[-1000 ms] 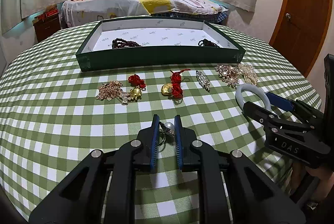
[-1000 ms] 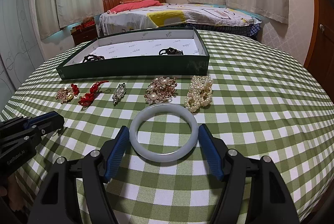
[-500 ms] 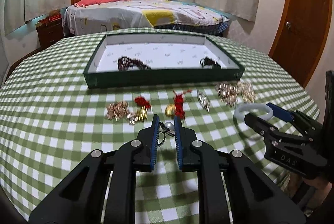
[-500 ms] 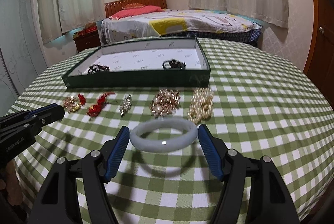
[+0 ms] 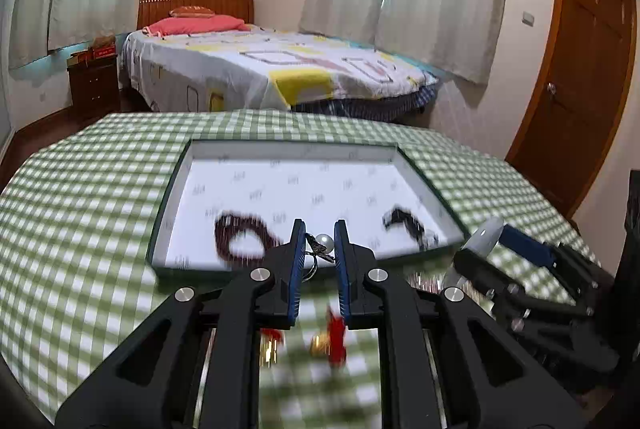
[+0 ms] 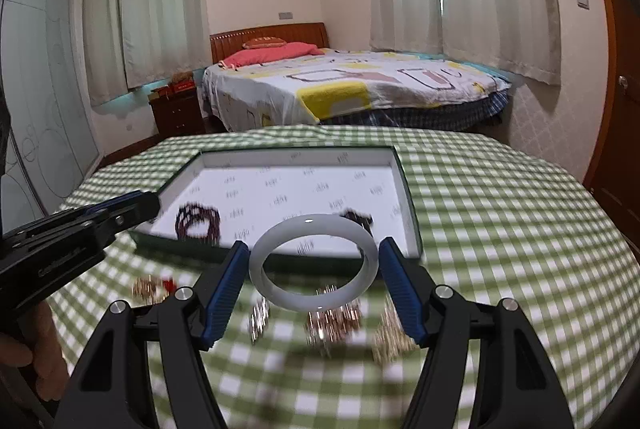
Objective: Organize jewelry
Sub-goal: 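Lift both items into the green box and open both grippers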
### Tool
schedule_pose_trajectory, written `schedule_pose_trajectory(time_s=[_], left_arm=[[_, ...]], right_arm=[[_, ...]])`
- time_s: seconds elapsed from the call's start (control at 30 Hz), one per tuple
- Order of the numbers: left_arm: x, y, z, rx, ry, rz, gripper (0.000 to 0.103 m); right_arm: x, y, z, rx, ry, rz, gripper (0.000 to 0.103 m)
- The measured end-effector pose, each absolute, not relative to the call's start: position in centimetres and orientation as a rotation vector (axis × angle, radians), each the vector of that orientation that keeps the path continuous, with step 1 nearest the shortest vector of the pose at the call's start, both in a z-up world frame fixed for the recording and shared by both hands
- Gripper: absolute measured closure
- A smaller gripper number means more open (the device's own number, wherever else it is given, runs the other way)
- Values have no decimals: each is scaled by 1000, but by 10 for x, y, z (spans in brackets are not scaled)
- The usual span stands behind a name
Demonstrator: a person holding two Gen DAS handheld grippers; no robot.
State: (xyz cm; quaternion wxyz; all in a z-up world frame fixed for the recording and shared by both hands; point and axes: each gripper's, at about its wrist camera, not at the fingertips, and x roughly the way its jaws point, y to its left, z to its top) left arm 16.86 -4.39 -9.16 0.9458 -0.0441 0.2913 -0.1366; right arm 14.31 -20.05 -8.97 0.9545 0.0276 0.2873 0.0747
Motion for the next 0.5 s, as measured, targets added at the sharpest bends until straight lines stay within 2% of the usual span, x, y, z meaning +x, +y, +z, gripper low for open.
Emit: schedule_pose_trajectory(time_s=[0.23,0.5], left_arm=[[219,-50,-90,-110,599,-277,88],[259,-54,-124,-127,709,-261,88]], right_arm=[[192,-187,-90,46,600,188,37],[236,-182,-117,27,699,194,37]])
